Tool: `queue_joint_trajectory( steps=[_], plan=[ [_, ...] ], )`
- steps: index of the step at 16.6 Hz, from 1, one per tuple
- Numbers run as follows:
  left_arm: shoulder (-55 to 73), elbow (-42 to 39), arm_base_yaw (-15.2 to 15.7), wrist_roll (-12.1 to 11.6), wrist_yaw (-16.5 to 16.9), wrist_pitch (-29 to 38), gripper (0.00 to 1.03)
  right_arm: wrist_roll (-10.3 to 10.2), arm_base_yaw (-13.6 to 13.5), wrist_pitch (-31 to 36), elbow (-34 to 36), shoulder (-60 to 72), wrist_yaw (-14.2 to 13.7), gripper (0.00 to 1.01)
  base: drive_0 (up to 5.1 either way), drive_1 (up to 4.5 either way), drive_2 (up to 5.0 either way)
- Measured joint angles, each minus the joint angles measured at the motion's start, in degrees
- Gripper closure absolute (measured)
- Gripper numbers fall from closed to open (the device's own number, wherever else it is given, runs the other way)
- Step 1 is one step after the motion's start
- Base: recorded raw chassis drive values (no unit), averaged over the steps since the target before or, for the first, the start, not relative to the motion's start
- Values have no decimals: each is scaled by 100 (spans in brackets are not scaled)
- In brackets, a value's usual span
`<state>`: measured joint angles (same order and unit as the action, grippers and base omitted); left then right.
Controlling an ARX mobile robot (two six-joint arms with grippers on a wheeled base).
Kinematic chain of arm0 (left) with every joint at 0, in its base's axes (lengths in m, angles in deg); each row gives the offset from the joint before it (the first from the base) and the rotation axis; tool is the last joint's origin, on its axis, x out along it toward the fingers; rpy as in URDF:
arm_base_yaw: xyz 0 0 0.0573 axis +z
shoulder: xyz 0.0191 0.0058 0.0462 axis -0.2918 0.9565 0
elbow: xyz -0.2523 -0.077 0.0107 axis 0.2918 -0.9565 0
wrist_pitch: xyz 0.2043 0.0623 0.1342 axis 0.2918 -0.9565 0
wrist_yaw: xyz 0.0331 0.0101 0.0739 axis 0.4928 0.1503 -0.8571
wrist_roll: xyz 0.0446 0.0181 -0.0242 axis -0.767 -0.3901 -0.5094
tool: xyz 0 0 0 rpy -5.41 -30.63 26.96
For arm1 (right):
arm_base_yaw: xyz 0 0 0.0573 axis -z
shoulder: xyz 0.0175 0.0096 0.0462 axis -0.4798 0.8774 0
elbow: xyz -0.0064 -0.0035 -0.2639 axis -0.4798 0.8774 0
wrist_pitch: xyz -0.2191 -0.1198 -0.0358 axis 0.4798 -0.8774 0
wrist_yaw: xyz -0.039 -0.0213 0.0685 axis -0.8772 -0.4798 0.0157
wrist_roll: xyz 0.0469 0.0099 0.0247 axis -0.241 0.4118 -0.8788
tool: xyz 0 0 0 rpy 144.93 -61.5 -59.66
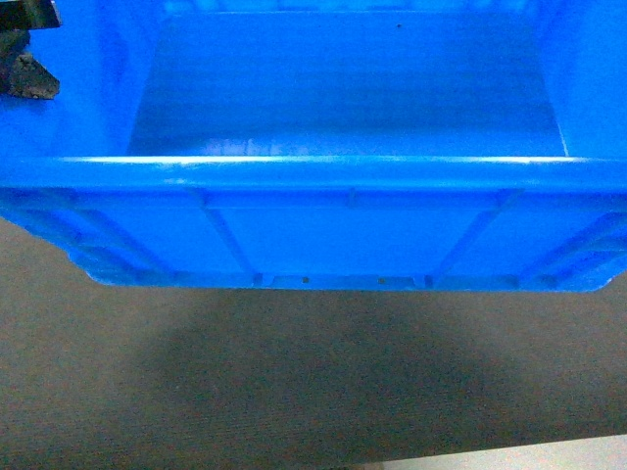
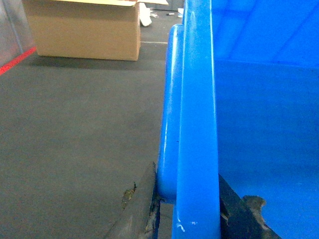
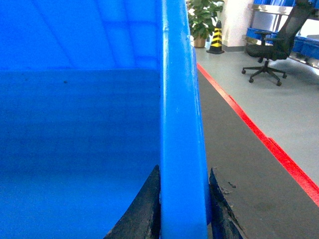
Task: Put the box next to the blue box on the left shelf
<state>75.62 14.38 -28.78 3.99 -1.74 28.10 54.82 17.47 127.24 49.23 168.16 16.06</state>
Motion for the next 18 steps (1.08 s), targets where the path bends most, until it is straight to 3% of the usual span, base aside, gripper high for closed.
queue_joint_trajectory(
  steps=[18],
  plan=[
    [0, 0, -2, 0, 0, 0, 85, 17, -2, 4, 0, 0, -4, 80, -158, -158, -158]
  ],
)
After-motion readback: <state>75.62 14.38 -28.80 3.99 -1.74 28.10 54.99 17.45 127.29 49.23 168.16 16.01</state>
